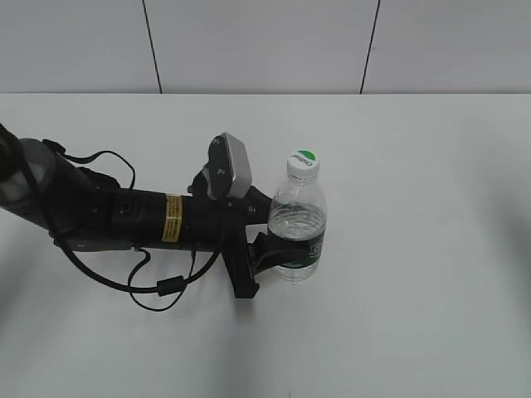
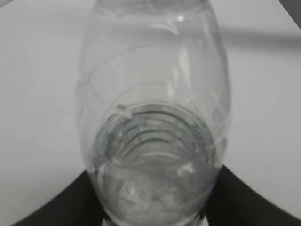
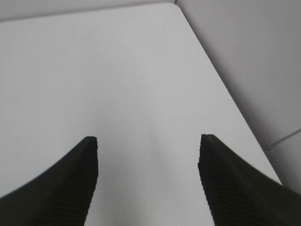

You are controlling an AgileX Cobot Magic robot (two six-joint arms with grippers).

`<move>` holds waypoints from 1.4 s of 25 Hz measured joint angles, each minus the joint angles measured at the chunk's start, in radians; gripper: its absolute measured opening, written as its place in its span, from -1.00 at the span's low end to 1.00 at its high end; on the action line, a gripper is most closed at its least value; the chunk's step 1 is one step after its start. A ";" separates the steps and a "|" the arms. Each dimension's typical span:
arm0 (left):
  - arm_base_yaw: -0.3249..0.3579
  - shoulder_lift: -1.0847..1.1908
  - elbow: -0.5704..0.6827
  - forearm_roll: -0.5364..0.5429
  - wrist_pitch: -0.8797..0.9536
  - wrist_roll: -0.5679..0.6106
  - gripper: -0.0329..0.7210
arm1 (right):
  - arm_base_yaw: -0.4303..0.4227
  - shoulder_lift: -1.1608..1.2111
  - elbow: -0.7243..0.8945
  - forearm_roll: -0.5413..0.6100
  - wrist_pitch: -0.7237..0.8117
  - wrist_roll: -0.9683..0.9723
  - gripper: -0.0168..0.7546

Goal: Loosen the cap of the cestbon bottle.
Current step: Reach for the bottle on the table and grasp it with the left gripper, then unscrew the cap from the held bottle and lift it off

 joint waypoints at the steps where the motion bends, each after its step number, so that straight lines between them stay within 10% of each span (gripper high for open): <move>1: 0.000 0.000 0.000 0.000 0.000 0.000 0.05 | 0.000 0.013 -0.018 0.060 0.047 -0.069 0.38; 13: 0.000 0.000 0.000 0.000 0.000 -0.001 0.05 | 0.000 0.221 -0.343 0.741 0.607 -0.556 0.38; 20: 0.000 0.000 0.000 0.000 0.000 -0.001 0.05 | 0.029 0.316 -0.510 0.790 0.769 -0.609 0.38; 35: 0.000 0.000 0.000 0.000 0.000 -0.001 0.05 | 0.515 0.564 -0.835 0.779 0.777 -0.590 0.13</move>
